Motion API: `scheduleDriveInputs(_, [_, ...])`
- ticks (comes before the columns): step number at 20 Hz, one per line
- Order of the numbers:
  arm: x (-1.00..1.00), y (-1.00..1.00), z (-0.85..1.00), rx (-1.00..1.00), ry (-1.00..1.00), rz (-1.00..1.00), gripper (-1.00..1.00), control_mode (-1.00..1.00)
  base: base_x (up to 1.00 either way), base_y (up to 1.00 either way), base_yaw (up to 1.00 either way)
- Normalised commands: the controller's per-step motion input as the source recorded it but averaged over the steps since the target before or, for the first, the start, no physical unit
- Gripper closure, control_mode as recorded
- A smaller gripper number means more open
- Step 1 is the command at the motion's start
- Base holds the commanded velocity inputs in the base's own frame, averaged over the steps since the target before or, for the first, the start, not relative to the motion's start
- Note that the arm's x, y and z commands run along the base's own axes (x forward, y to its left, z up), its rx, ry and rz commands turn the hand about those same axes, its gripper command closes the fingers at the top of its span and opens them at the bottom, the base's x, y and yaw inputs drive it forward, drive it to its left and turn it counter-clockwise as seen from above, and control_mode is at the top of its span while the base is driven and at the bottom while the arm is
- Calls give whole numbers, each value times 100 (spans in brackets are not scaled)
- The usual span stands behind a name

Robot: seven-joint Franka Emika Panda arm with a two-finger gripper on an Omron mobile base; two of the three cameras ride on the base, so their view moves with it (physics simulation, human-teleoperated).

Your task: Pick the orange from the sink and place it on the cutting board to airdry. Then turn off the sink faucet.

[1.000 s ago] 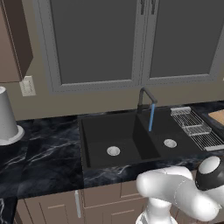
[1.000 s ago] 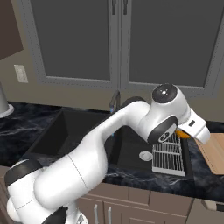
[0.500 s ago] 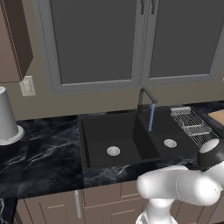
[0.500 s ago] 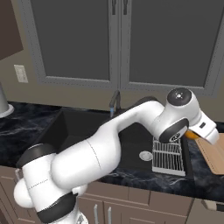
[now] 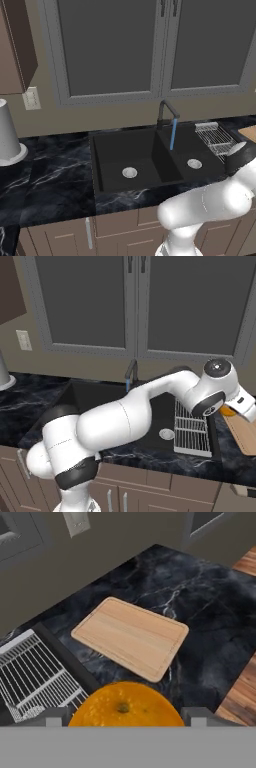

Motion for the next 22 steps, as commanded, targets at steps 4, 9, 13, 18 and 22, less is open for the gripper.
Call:
scheduleDriveInputs(4, [21, -29, -39, 0, 0, 0, 100, -100, 0, 0, 0])
scheduleDriveInputs(9, [12, -18, -17, 2, 0, 0, 100, -100, 0, 0, 0])
scheduleDriveInputs(13, [13, -14, -20, 3, 0, 0, 100, -100, 0, 0, 0])
scheduleDriveInputs(18, [16, -16, -22, 3, 1, 0, 100, -100, 0, 0, 0])
scheduleDriveInputs(22, [14, -19, -27, 1, 2, 0, 100, -100, 0, 0, 0])
